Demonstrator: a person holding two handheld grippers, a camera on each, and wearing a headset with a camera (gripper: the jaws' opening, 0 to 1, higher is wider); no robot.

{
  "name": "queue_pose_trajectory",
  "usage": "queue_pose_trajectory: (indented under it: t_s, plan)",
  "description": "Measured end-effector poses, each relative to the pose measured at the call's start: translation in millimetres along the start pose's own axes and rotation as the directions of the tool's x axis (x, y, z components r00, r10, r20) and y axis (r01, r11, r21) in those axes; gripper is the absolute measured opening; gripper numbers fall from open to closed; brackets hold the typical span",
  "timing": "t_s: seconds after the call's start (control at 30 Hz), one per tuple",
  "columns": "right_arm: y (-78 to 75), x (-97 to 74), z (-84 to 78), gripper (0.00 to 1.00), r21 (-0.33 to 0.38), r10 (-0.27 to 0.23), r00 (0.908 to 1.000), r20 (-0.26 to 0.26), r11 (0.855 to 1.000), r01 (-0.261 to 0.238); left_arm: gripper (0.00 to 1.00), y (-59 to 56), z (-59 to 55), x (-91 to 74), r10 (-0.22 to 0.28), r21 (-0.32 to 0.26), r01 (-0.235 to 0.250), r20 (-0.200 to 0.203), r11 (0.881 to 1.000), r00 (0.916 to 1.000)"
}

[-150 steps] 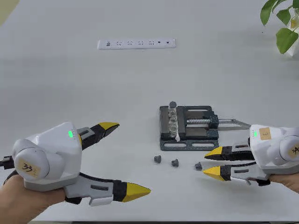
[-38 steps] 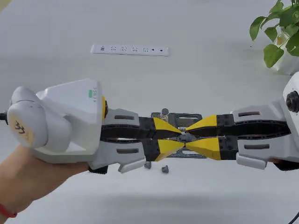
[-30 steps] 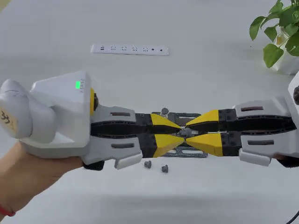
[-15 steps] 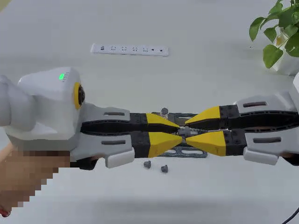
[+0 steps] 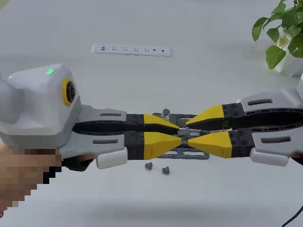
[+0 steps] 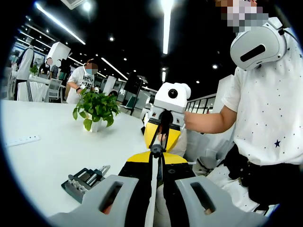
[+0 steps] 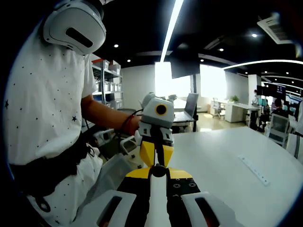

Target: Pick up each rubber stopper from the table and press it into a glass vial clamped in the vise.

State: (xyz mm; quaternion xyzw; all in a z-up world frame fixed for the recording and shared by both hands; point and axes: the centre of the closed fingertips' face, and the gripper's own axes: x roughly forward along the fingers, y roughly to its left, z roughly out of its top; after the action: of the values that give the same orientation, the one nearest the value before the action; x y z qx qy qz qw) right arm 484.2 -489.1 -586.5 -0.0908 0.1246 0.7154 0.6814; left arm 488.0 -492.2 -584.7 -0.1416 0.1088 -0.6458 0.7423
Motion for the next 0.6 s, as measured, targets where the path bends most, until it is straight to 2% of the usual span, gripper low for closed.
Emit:
queue_pose_trajectory:
  t_s: [0.6]
  plan:
    - [2.9, 0.8, 1.4, 0.08, -0.002, 0.009, 0.9999, -0.003, 1.000, -0.009, 0.03, -3.2, 0.3, -1.9, -0.014, -0.029, 0.015, 0.013, 0.999, 0.9998]
